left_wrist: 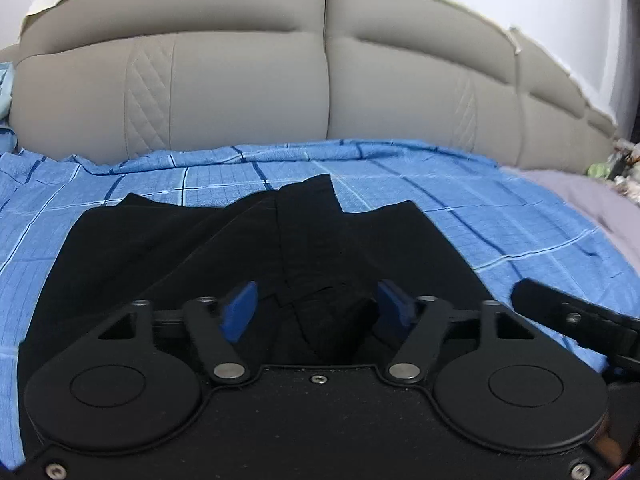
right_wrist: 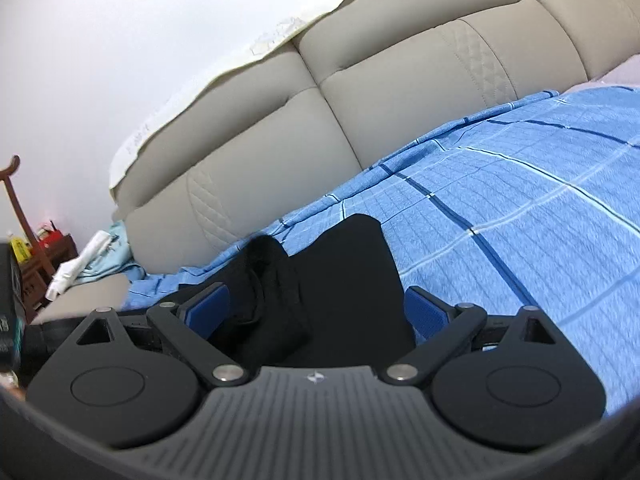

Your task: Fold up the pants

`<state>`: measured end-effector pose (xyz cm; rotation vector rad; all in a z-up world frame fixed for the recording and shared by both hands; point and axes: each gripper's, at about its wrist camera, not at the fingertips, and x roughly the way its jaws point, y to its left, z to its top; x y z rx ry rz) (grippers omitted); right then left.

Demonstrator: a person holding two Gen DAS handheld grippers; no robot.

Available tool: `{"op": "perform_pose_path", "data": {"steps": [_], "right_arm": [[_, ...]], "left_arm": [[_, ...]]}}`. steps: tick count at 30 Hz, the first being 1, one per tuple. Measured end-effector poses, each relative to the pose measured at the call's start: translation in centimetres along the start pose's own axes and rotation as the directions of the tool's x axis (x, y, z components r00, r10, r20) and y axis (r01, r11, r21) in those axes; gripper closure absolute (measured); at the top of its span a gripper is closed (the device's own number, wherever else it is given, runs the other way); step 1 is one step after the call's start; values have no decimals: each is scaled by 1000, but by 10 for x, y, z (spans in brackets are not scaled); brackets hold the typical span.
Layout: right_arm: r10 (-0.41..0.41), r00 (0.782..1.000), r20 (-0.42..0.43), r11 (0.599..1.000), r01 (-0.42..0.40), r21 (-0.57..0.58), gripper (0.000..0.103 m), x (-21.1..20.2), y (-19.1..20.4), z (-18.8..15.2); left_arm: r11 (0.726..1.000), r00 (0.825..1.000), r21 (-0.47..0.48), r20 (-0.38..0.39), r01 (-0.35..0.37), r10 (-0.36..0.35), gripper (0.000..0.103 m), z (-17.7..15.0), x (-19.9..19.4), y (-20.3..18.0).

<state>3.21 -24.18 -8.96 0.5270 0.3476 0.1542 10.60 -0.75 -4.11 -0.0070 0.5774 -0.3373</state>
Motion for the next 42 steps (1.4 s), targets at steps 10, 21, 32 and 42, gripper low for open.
{"op": "perform_pose_path", "data": {"steps": [10, 21, 32, 42], "right_arm": [[13, 996, -91, 990, -25, -137, 3, 35, 45, -30], [-13, 991, -131, 991, -5, -136, 55, 91, 76, -32], [-184, 982, 48, 945, 190, -267, 81, 37, 71, -25], [-331, 943, 37, 894, 326, -306, 31, 24, 42, -23]], "left_arm": [[966, 971, -127, 58, -225, 233, 60, -9, -49, 72], [935, 941, -101, -15, -339, 339, 66, -46, -24, 87], [977, 979, -76, -24, -202, 201, 73, -48, -37, 55], [985, 985, -18, -1, -174, 174, 66, -35, -51, 54]]}}
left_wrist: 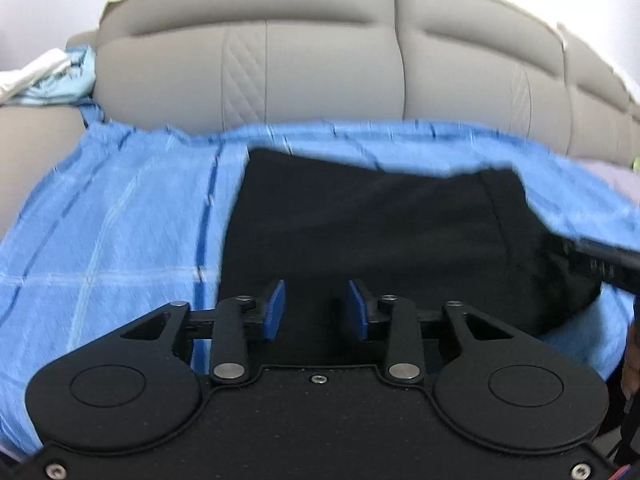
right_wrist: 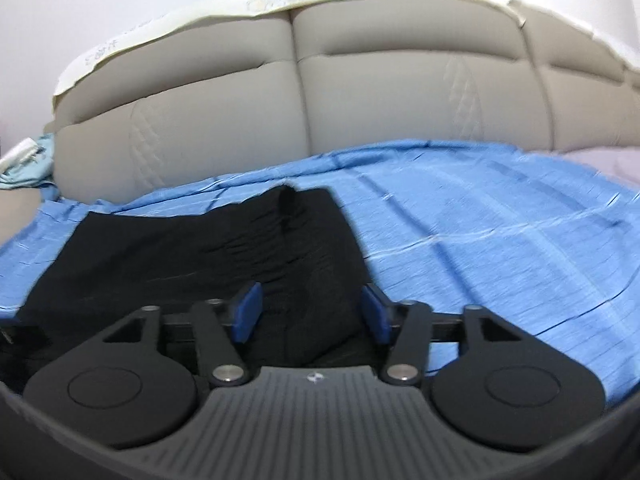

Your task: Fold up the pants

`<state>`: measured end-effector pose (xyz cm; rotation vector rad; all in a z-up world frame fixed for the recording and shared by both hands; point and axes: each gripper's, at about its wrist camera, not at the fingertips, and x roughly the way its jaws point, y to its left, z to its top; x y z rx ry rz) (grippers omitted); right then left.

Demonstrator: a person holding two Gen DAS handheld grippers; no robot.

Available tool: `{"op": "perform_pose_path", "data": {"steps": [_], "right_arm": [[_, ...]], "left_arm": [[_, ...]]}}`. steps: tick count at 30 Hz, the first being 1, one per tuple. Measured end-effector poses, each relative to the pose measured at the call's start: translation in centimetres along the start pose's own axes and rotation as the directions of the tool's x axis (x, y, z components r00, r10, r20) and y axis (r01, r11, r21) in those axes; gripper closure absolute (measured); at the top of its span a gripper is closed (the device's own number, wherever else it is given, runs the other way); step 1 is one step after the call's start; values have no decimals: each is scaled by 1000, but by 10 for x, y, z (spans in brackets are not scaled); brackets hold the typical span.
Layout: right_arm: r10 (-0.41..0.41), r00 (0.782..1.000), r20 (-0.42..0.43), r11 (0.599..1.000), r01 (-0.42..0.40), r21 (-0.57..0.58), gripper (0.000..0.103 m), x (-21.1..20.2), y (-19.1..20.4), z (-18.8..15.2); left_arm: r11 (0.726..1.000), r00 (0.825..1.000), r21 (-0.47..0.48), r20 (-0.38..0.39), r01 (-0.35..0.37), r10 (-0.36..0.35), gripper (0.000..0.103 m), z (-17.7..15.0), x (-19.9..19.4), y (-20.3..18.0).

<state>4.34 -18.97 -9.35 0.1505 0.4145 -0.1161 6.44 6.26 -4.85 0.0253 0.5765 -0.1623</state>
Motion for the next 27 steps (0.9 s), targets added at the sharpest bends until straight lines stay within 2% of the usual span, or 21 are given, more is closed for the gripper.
{"op": "perform_pose_path", "data": {"steps": [3, 5, 7, 10, 13, 14, 16, 17, 18, 21, 27], "right_arm": [[-45, 998, 53, 998, 48, -44, 26, -5, -3, 12], [-9, 998, 64, 999, 12, -46, 22, 0, -4, 26], [61, 997, 49, 997, -59, -51, 22, 11, -1, 38], [145, 989, 9, 986, -143, -88, 22, 34, 13, 49], [177, 984, -23, 975, -179, -131, 22, 62, 27, 53], [170, 985, -30, 974, -172, -148, 22, 71, 32, 52], [127, 991, -38, 974, -132, -186, 31, 83, 37, 48], [104, 994, -31, 973, -108, -202, 39, 88, 38, 46], [80, 997, -18, 974, -82, -213, 41, 91, 37, 43], [23, 999, 32, 972, -15, -233, 41, 92, 37, 37], [-28, 998, 65, 970, 42, -238, 41, 98, 38, 33]], "left_arm": [[1000, 999, -1, 51, 3, -3, 66, 27, 3, 9], [999, 997, 38, 81, -14, 11, 66, 46, 17, 7], [997, 995, 68, 97, -21, 14, 67, 61, 34, 3], [997, 996, 71, 88, -12, 5, 71, 77, 70, -2], [997, 998, 77, 59, -15, 11, 73, 83, 109, -6], [997, 999, 75, 46, -26, 22, 74, 83, 120, -6], [997, 998, 57, 28, -51, 49, 75, 82, 140, -5], [997, 998, 40, 26, -58, 57, 75, 81, 147, -3], [998, 998, 17, 27, -66, 65, 75, 79, 153, 1], [997, 996, -23, 33, -79, 80, 77, 74, 162, 5], [995, 995, 11, 26, -101, 100, 75, 73, 169, -2]]}}
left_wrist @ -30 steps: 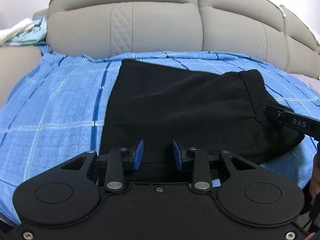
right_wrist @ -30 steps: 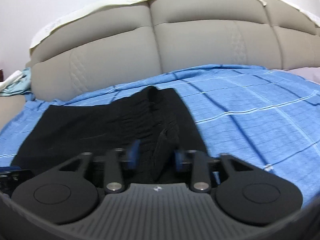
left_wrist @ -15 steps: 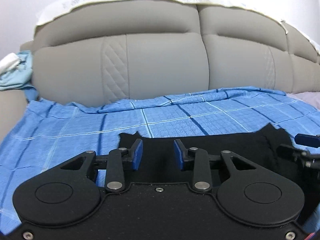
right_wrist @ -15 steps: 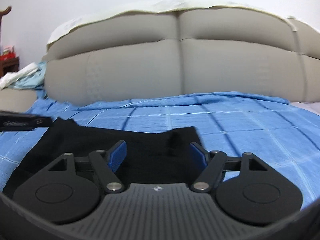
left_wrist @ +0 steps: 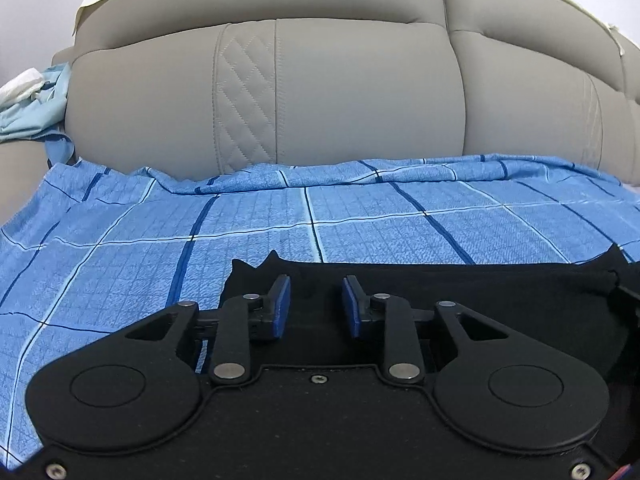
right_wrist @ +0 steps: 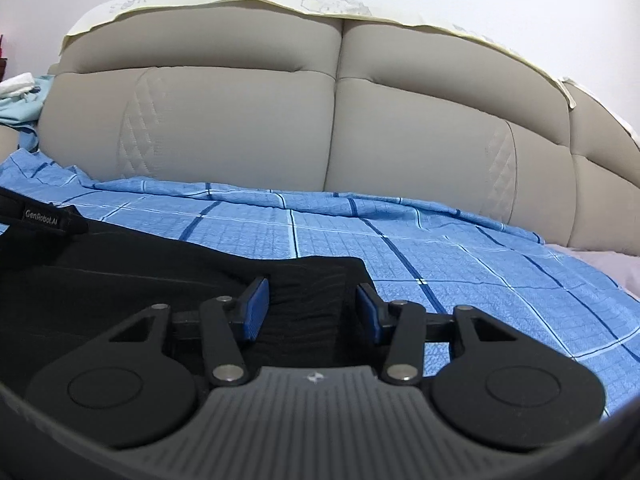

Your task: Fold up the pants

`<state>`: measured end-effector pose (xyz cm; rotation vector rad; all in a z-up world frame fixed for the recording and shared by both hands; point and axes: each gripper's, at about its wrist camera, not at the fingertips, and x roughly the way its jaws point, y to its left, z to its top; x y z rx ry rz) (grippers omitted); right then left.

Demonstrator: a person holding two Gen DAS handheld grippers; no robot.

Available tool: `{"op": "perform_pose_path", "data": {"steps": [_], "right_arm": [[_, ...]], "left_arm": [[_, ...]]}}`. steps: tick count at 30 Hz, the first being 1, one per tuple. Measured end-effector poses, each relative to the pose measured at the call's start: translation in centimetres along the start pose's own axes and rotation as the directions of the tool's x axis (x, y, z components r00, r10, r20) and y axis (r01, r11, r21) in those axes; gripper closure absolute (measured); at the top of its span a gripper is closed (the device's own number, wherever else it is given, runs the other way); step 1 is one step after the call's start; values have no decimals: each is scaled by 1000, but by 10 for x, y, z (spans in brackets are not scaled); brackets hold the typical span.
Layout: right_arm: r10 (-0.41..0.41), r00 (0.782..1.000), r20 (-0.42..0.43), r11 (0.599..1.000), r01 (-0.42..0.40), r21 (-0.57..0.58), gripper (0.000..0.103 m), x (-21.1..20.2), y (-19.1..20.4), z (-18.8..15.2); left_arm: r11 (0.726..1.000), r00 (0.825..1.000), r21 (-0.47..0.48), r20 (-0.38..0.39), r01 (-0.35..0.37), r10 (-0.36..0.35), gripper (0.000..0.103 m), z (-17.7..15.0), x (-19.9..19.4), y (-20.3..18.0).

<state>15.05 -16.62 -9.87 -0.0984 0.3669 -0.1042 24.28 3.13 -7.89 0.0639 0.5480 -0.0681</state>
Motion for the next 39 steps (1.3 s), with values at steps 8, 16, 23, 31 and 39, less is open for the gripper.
{"op": "perform_pose_path", "data": {"steps": [8, 16, 23, 31, 39], "right_arm": [[68, 993, -92, 983, -51, 177, 24, 16, -31, 5], [135, 989, -61, 978, -123, 168, 4, -28, -49, 14], [170, 985, 23, 986, -170, 3, 0, -65, -16, 19], [401, 914, -65, 915, -403, -19, 1, -49, 47, 58], [464, 853, -240, 878, -479, -2, 4, 10, 120, 94]], "left_arm": [[997, 998, 52, -32, -57, 59, 70, 5, -3, -13], [999, 1000, -34, 21, -7, 7, 42, -21, -103, 11], [997, 991, -68, -132, -23, 14, 54, -87, -149, 37], [990, 992, -140, -117, 24, -41, 59, -103, -167, 37], [974, 994, -223, -94, 32, -54, 82, -96, -158, 65]]}}
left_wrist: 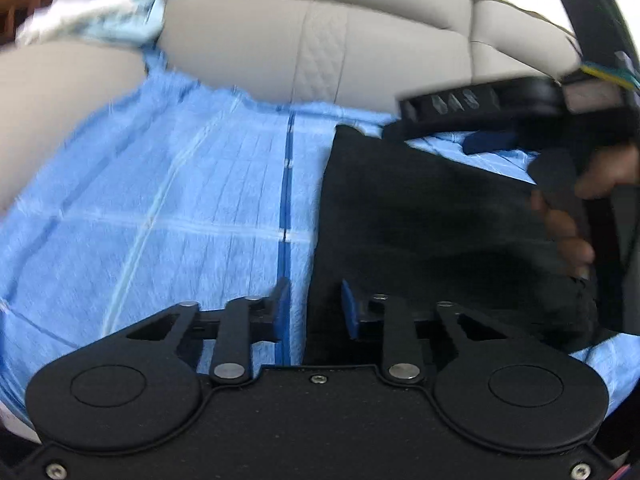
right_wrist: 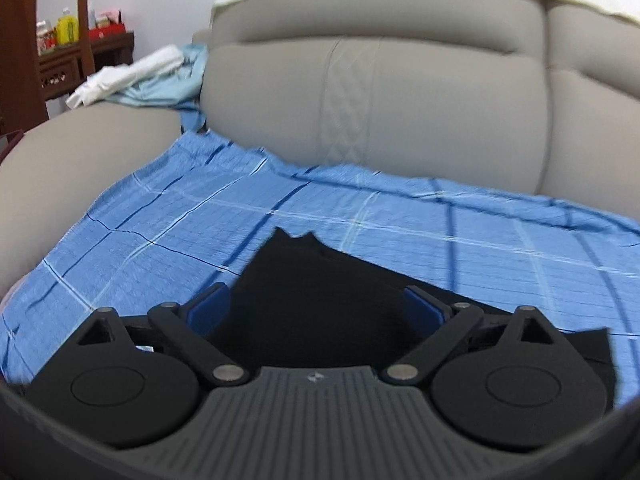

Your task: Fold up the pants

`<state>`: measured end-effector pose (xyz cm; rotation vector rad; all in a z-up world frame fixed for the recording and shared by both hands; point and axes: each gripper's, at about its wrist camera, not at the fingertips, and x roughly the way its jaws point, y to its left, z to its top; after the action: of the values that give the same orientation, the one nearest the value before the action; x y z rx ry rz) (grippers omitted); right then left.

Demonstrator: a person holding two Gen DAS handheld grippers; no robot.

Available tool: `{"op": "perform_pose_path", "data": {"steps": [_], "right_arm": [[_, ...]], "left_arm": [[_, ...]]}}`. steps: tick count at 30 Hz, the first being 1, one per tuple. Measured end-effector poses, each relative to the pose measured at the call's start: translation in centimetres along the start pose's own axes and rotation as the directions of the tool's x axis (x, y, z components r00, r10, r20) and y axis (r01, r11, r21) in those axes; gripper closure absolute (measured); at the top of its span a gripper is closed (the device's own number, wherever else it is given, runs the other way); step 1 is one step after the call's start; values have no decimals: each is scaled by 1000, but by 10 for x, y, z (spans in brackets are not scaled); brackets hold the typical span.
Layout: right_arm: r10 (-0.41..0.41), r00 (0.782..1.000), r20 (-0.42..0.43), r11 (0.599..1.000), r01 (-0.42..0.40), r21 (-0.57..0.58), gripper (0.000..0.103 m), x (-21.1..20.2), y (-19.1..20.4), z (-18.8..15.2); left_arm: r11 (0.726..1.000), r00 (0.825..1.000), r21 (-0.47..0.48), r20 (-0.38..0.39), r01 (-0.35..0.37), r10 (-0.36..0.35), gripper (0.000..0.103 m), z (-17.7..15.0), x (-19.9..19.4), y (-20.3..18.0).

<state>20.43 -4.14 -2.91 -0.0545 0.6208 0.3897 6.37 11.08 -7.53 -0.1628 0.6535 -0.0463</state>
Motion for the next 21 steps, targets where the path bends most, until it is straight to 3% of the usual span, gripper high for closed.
{"op": "perform_pose_path", "data": {"steps": [2, 4, 5, 6, 7, 11, 18, 21], "right_arm": [[9, 999, -34, 1000, -8, 7, 6, 17, 7, 7], [-4, 997, -78, 1000, 3, -3, 16, 36, 17, 11], [-8, 995, -103, 1000, 7, -3, 29, 44, 21, 11], [-14, 992, -126, 1000, 15, 6, 51, 51, 23, 9], [-18, 989, -147, 1000, 22, 22, 63, 58, 26, 8], [-38, 991, -127, 998, 44, 47, 70, 65, 27, 7], [-64, 992, -106, 997, 67, 28, 70, 78, 36, 18], [-71, 992, -102, 997, 72, 6, 70, 79, 39, 18]], "left_arm": [[998, 999, -53, 4, 47, -47, 90, -4, 2, 7], [997, 999, -58, 14, 49, -49, 95, -8, 0, 8], [997, 999, -62, 18, 49, -48, 95, -10, -2, 7], [996, 999, -68, 20, 49, -48, 95, -13, -4, 7], [996, 998, -77, 23, 52, -50, 95, -16, -6, 8], [992, 997, -104, 24, 74, -72, 95, -20, -7, 14], [993, 997, -86, 21, 80, -78, 94, -25, -13, 15], [985, 994, -136, 14, 110, -109, 94, -21, -20, 25]]}}
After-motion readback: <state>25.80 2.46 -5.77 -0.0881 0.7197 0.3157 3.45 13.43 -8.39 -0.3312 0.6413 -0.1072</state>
